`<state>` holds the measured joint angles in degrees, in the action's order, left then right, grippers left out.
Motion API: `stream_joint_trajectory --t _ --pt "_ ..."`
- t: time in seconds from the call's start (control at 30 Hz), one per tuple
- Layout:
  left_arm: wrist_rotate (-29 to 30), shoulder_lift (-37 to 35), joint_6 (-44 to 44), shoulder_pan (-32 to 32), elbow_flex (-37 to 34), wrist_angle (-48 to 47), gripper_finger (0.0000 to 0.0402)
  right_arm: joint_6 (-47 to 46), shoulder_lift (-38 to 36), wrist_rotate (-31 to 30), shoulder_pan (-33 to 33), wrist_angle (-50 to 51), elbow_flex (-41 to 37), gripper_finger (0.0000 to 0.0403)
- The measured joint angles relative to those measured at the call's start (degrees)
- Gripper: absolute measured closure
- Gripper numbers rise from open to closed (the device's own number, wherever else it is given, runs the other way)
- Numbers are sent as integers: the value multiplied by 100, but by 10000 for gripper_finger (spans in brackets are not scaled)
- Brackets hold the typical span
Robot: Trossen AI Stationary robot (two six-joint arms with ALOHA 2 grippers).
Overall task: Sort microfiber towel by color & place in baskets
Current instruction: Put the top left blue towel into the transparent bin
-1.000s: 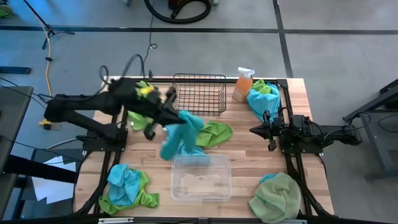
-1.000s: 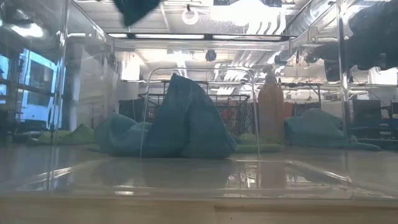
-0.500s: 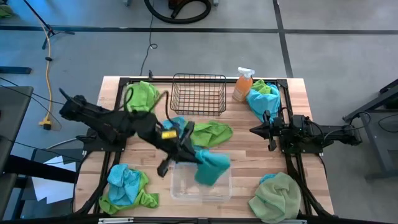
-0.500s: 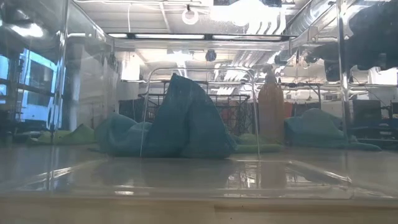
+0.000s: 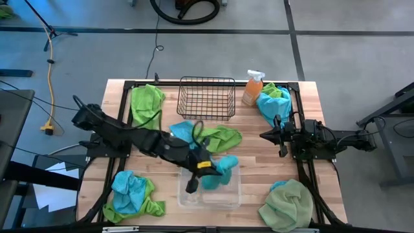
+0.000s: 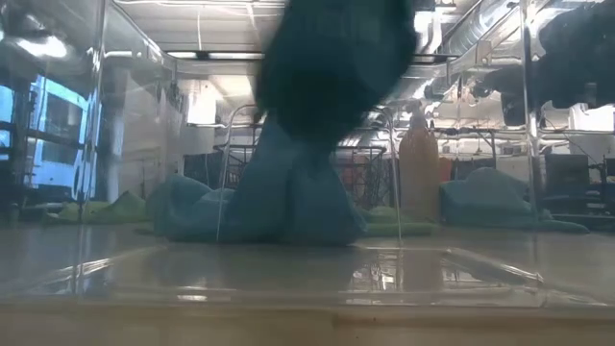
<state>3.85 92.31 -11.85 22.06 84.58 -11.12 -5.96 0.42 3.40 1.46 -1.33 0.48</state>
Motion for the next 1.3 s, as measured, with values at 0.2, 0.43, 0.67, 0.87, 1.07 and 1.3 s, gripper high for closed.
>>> stream_joint_trajectory --t 0.2,0.43,0.67,0.87,1.07,1.3 --pt "-692 66 96 161 0 -904 401 0 -1 0 0 0 1 402" --pt "-300 84 1632 373 0 -1669 401 -1 0 0 0 -2 0 402" --pt "207 174 3180 336 180 -1890 401 -2 0 0 1 -1 0 402" --pt "318 877 4344 334 1095 -2968 401 -2 -1 0 0 -1 1 402" --pt "275 1821 5277 262 2044 -3944 401 -1 -1 0 0 -1 1 402" --pt "267 2487 5751 321 2321 -4299 401 -2 -1 0 2 0 -1 402"
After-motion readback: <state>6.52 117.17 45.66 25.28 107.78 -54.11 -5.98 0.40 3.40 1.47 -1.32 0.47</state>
